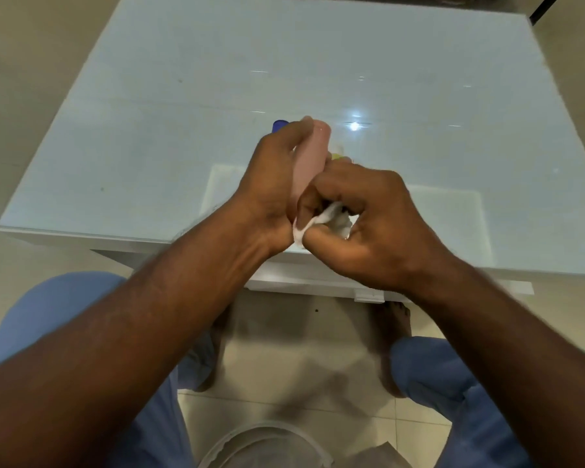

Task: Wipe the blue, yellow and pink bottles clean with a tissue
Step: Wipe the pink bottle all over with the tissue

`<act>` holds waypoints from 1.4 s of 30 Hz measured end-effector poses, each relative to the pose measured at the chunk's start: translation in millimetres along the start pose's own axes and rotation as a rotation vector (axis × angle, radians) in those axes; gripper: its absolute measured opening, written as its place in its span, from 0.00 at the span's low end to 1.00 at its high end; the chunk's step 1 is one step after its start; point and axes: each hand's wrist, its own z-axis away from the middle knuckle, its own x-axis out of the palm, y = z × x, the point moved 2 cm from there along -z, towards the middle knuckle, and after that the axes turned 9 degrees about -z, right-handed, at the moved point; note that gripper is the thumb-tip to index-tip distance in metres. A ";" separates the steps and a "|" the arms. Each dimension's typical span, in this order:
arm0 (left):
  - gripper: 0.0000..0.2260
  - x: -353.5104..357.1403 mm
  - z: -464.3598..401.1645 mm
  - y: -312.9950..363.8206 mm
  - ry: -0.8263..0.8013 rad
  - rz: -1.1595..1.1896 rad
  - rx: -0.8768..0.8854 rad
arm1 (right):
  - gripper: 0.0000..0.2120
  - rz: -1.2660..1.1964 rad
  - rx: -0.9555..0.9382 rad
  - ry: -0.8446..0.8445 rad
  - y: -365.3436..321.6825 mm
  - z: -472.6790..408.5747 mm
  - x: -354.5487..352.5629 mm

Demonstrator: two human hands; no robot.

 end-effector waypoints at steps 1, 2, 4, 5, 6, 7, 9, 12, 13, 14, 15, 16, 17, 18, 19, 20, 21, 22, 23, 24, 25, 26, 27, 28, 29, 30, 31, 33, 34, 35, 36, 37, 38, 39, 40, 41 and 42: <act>0.17 -0.7 -0.3 1.4 -0.003 -0.008 0.017 | 0.03 -0.007 -0.002 0.039 -0.7 -1.0 -2.4; 0.16 -0.2 -0.2 2.6 -0.013 -0.021 0.038 | 0.04 -0.026 0.014 0.130 0.6 -3.2 -7.3; 0.11 4.0 2.9 2.8 -0.037 -0.065 0.066 | 0.05 -0.066 0.063 0.345 4.0 -9.3 -20.1; 0.10 5.4 3.6 1.4 -0.035 -0.081 0.073 | 0.05 -0.071 0.078 0.415 5.5 -11.5 -24.2; 0.10 8.4 5.7 0.4 -0.045 -0.085 0.079 | 0.06 -0.065 0.081 0.446 6.7 -12.4 -26.1; 0.10 10.1 6.5 -0.6 -0.053 -0.080 0.079 | 0.06 -0.056 0.075 0.443 6.7 -11.6 -25.1; 0.11 9.9 4.8 -0.3 -0.069 -0.046 0.055 | 0.06 -0.046 0.043 0.339 3.8 -6.7 -16.5; 0.15 1.3 1.2 3.1 -0.048 0.020 0.017 | 0.04 -0.019 -0.012 0.077 -2.0 1.1 0.1; 0.16 -0.9 1.1 3.9 -0.040 0.014 0.022 | 0.04 -0.014 -0.015 0.048 -2.8 1.3 0.6; 0.17 -2.0 1.1 4.3 -0.039 -0.005 0.040 | 0.04 -0.022 -0.002 0.079 -2.3 0.0 -2.1; 0.16 -1.8 1.5 4.2 -0.039 -0.033 0.060 | 0.05 -0.041 0.025 0.162 -1.2 -1.9 -7.0; 0.14 0.4 2.6 3.6 -0.040 -0.059 0.078 | 0.07 -0.060 0.059 0.272 0.6 -4.5 -13.3; 0.12 3.3 3.8 2.7 -0.032 -0.081 0.087 | 0.08 -0.071 0.085 0.373 2.3 -7.0 -19.6; 0.11 5.7 4.5 1.1 -0.023 -0.096 0.096 | 0.07 -0.072 0.099 0.440 4.0 -8.5 -24.3; 0.10 8.0 5.2 -0.5 -0.016 -0.099 0.099 | 0.07 -0.062 0.103 0.466 5.3 -8.9 -26.1; 0.10 9.2 4.9 -2.2 -0.012 -0.089 0.096 | 0.07 -0.046 0.101 0.453 5.6 -8.0 -25.0; 0.10 9.6 4.5 -2.9 -0.006 -0.066 0.082 | 0.07 -0.028 0.090 0.410 4.5 -5.8 -20.8; 0.11 8.0 3.6 -3.1 0.005 -0.043 0.074 | 0.07 -0.010 0.074 0.346 2.5 -2.9 -14.0; 0.13 5.7 2.7 -3.2 0.027 -0.033 0.063 | 0.08 0.005 0.052 0.271 -0.6 0.0 -6.9; 0.14 2.9 2.0 -2.7 0.051 -0.044 0.061 | 0.08 0.019 0.028 0.201 -3.6 2.1 -1.2; 0.14 0.5 1.6 -2.0 0.069 -0.058 0.062 | 0.08 0.023 0.008 0.159 -6.0 3.0 1.6; 0.14 -1.6 0.8 -2.0 0.079 -0.073 0.075 | 0.08 0.010 0.003 0.161 -7.0 1.9 0.0; 0.14 -1.5 1.2 -1.3 0.077 -0.077 0.092 | 0.08 -0.013 0.019 0.209 -6.1 -0.1 -4.4; 0.14 -0.4 0.5 -1.5 0.071 -0.077 0.113 | 0.07 -0.040 0.054 0.288 -3.5 -2.7 -10.4; 0.13 2.2 0.1 -1.5 0.062 -0.074 0.131 | 0.07 -0.061 0.093 0.368 -0.4 -5.5 -16.6; 0.12 4.2 -1.1 -2.5 0.059 -0.075 0.142 | 0.07 -0.067 0.128 0.424 2.5 -7.5 -21.2; 0.11 6.6 -1.1 -3.7 0.057 -0.072 0.144 | 0.07 -0.061 0.151 0.445 4.9 -8.4 -23.0; 0.10 7.8 -1.5 -6.0 0.057 -0.052 0.130 | 0.08 -0.040 0.136 0.385 5.7 -6.4 -18.0; 0.10 6.4 -2.3 -6.0 0.070 -0.054 0.115 | 0.09 -0.026 0.101 0.316 3.8 -3.9 -12.5; 0.12 4.1 -2.5 -5.4 0.088 -0.068 0.097 | 0.09 -0.016 0.061 0.233 0.5 -1.2 -5.7; 0.13 0.5 -3.7 -4.6 0.108 -0.091 0.088 | 0.09 -0.011 0.029 0.160 -3.0 1.2 0.0; 0.14 -1.2 -3.1 -2.3 0.117 -0.115 0.090 | 0.08 -0.007 0.009 0.122 -5.8 2.1 2.6; 0.15 -3.5 -3.5 -0.8 0.125 -0.137 0.106 | 0.08 -0.008 0.003 0.134 -6.7 1.3 1.8; 0.14 -4.3 -3.2 0.9 0.123 -0.149 0.126 | 0.08 -0.016 0.015 0.194 -6.1 -0.7 -1.3; 0.14 -3.5 -3.2 1.8 0.113 -0.149 0.151 | 0.08 -0.028 0.047 0.282 -3.5 -3.5 -6.1; 0.13 -1.7 -3.2 1.6 0.095 -0.138 0.167 | 0.08 -0.040 0.085 0.371 -0.6 -6.4 -11.4; 0.14 -0.1 -4.7 -0.4 0.084 -0.125 0.176 | 0.08 -0.044 0.118 0.439 2.2 -8.7 -15.9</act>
